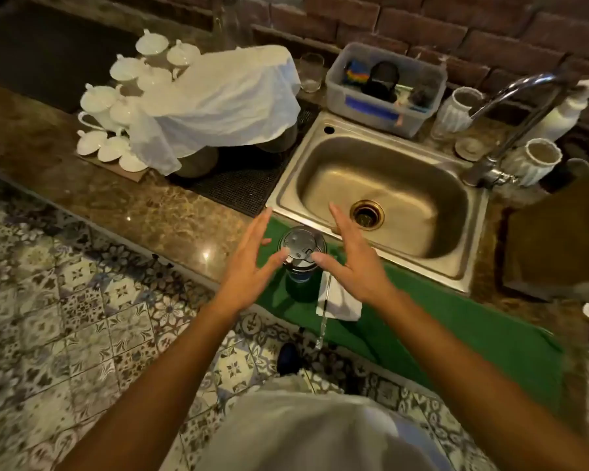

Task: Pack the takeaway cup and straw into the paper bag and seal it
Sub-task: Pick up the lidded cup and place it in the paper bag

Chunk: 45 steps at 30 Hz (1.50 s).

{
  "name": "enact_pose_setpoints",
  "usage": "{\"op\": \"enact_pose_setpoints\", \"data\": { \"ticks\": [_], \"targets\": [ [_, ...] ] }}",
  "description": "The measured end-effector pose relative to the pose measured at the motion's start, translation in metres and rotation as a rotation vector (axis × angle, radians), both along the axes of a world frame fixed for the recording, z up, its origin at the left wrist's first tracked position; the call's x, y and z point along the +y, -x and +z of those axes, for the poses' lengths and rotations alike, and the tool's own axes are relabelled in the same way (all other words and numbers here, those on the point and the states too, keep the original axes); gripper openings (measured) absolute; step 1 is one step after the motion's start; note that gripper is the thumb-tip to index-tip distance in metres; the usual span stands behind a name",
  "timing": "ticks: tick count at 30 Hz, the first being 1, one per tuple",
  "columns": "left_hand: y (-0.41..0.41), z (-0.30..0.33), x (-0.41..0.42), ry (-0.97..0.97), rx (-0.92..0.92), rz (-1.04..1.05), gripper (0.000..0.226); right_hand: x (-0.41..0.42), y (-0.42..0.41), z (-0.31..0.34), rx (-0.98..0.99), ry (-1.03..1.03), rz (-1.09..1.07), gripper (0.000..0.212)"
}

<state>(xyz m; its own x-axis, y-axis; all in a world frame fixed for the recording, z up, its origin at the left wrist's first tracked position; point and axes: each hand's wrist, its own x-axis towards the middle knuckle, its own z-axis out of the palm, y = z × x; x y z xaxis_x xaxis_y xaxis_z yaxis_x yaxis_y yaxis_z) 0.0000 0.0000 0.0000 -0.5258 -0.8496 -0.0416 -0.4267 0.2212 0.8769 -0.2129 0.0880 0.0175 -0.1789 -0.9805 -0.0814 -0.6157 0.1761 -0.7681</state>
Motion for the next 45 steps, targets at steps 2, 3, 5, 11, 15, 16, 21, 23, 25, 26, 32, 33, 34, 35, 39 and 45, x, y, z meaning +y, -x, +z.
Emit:
{"op": "enact_pose_setpoints", "data": {
  "ticks": [2,3,5,11,15,16,21,23,25,26,32,33,34,35,39,45],
  "targets": [
    [0.002,-0.001,-0.005,-0.029,-0.043,-0.043,0.075,-0.004,-0.003,-0.003,-0.007,-0.07,0.019,0.1],
    [0.003,-0.002,-0.006,-0.038,-0.067,-0.064,0.076,-0.003,-0.004,-0.006,-0.004,-0.102,0.019,0.102],
    [0.003,-0.007,-0.007,-0.084,-0.07,-0.107,0.077,-0.001,-0.006,-0.015,-0.003,-0.15,0.025,0.104],
    [0.004,-0.013,-0.017,-0.204,-0.062,-0.204,0.073,-0.005,-0.013,-0.021,-0.004,-0.148,-0.003,0.099],
    [0.003,-0.012,-0.022,-0.249,-0.085,-0.248,0.069,-0.004,-0.014,-0.022,-0.075,-0.138,-0.021,0.095],
    [0.003,-0.013,-0.023,-0.264,-0.085,-0.258,0.07,-0.003,-0.013,-0.024,-0.094,-0.141,-0.023,0.094],
    [0.001,-0.011,-0.03,-0.324,-0.087,-0.333,0.077,-0.001,-0.012,-0.024,-0.133,-0.141,-0.036,0.093],
    [-0.002,-0.011,-0.031,-0.33,-0.093,-0.346,0.08,-0.001,-0.013,-0.023,-0.144,-0.147,-0.032,0.093],
    [-0.002,-0.009,-0.03,-0.33,-0.087,-0.346,0.081,-0.002,-0.013,-0.024,-0.175,-0.156,-0.028,0.092],
    [-0.002,-0.008,-0.029,-0.324,-0.081,-0.344,0.081,-0.001,-0.013,-0.023,-0.191,-0.157,-0.032,0.091],
    [0.005,0.015,-0.023,-0.288,-0.022,-0.34,0.085,0.003,-0.004,-0.004,-0.262,-0.087,-0.064,0.088],
    [0.006,0.021,-0.022,-0.271,-0.009,-0.344,0.086,0.005,-0.001,0.004,-0.269,-0.063,-0.068,0.087],
    [0.009,0.028,-0.021,-0.254,0.004,-0.349,0.087,0.007,0.001,0.013,-0.277,-0.036,-0.075,0.086],
    [0.012,0.035,-0.019,-0.236,0.019,-0.356,0.086,0.01,0.003,0.02,-0.29,-0.01,-0.084,0.087],
    [0.031,0.063,-0.006,-0.18,0.093,-0.38,0.087,0.024,0.014,0.05,-0.353,0.068,-0.126,0.092],
    [0.07,0.085,0.02,-0.255,0.258,-0.476,0.095,0.063,0.032,0.083,-0.404,0.214,-0.26,0.086]
  ]
}}
